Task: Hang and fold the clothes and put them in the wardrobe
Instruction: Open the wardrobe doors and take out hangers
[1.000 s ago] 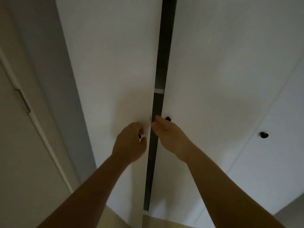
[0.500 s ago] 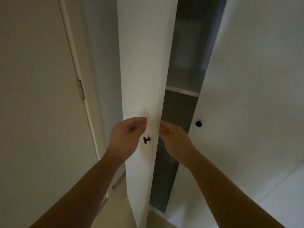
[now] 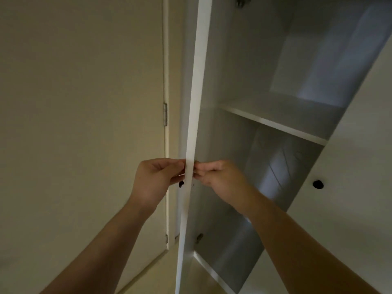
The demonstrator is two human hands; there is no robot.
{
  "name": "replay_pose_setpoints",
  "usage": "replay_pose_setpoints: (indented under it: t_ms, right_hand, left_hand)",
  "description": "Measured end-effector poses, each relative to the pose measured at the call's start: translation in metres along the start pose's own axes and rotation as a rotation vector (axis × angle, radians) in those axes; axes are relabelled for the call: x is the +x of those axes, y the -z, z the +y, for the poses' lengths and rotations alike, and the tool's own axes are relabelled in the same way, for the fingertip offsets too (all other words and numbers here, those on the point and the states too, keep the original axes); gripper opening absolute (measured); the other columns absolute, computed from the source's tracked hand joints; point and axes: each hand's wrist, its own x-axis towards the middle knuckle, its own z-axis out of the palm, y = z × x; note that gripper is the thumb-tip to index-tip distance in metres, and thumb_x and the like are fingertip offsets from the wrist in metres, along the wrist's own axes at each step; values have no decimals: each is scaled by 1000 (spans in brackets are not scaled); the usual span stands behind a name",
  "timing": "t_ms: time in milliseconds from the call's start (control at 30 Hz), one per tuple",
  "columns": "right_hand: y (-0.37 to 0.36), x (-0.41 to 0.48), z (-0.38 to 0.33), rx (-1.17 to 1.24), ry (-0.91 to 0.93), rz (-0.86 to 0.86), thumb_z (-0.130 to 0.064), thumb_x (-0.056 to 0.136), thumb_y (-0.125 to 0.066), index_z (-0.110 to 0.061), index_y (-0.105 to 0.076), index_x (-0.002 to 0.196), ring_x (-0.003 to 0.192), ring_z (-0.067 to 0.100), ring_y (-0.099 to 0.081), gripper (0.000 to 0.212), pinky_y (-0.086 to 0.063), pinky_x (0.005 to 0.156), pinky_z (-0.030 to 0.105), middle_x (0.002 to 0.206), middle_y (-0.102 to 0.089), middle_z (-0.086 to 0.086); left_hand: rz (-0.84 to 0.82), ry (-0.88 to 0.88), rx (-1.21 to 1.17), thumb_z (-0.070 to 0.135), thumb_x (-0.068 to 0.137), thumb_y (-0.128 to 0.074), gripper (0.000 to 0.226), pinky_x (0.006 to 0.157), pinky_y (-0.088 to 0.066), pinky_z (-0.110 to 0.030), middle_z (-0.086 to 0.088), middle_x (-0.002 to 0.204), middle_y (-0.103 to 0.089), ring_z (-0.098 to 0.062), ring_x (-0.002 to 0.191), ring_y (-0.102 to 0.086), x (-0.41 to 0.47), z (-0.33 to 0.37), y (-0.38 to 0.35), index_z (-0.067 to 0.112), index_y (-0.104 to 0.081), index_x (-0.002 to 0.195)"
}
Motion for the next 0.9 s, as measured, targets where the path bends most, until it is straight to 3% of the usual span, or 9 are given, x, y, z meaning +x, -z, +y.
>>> replay_pose_setpoints:
  t_ms: [133, 267, 400, 533, 633, 700, 833, 900]
  right_hand:
    - [-28, 17, -3, -115, 24, -52, -6, 100, -55, -13, -76, 108, 113, 24, -68, 24, -47, 109, 46, 117, -73, 11]
    - [-57, 37, -6, -215, 51, -95, -15, 100, -54, -15, -66, 130, 115, 15, -66, 32, -46, 110, 43, 125, -69, -2]
    - [-83, 59, -12, -312, 95, -121, -21, 98, -50, -11, -65, 127, 115, 18, -66, 34, -45, 110, 45, 123, -71, -3]
    - [-98, 79, -18, -314, 88, -158, -10, 100, -50, -12, -63, 133, 116, 12, -64, 36, -44, 111, 38, 117, -67, -13]
    - [-108, 88, -23, -379, 95, -177, -4, 98, -48, -14, -64, 133, 116, 16, -64, 40, -46, 104, 30, 123, -69, -5]
    - [-115, 96, -24, -451, 114, -181, -4, 97, -47, -12, -63, 132, 118, 20, -64, 39, -48, 103, 33, 125, -70, 2]
    - [-127, 110, -27, -470, 96, -216, -3, 99, -45, -14, -43, 151, 138, 21, -48, 54, -38, 116, 38, 150, -51, 5]
    - [-130, 116, -27, -456, 86, -222, -2, 96, -47, -16, -32, 156, 143, 20, -42, 64, -35, 118, 37, 157, -42, 4]
  left_hand:
    - [112, -10, -26, 2, 90, -66, 23, 77, -61, -29, -17, 89, -77, -30, 87, -75, 8, 3, 25, 15, -83, 80]
    - [191, -19, -29, 4, 89, -69, 20, 87, -59, -35, -14, 92, -78, -28, 93, -75, 21, 2, 50, 16, -83, 82]
    - [264, -32, -58, 7, 90, -70, 16, 92, -58, -38, -15, 94, -77, -29, 98, -74, 35, 2, 70, 16, -83, 84]
    - [287, -70, -70, 9, 91, -69, 15, 96, -56, -38, -14, 98, -77, -30, 104, -72, 46, 1, 84, 15, -83, 88]
    - [311, -102, -84, 3, 92, -66, 28, 94, -56, -33, -9, 97, -78, -22, 99, -74, 51, 0, 90, 23, -83, 82]
    - [319, -119, -114, 1, 93, -63, 31, 91, -57, -28, -7, 97, -78, -18, 98, -74, 56, 0, 95, 23, -83, 83]
    - [333, -129, -140, -2, 95, -58, 28, 86, -55, -22, -3, 101, -78, -16, 101, -73, 68, -4, 101, 17, -77, 99]
    - [370, -120, -152, -1, 96, -57, 27, 96, -53, -28, -4, 107, -77, -20, 109, -71, 74, -9, 101, 15, -75, 108]
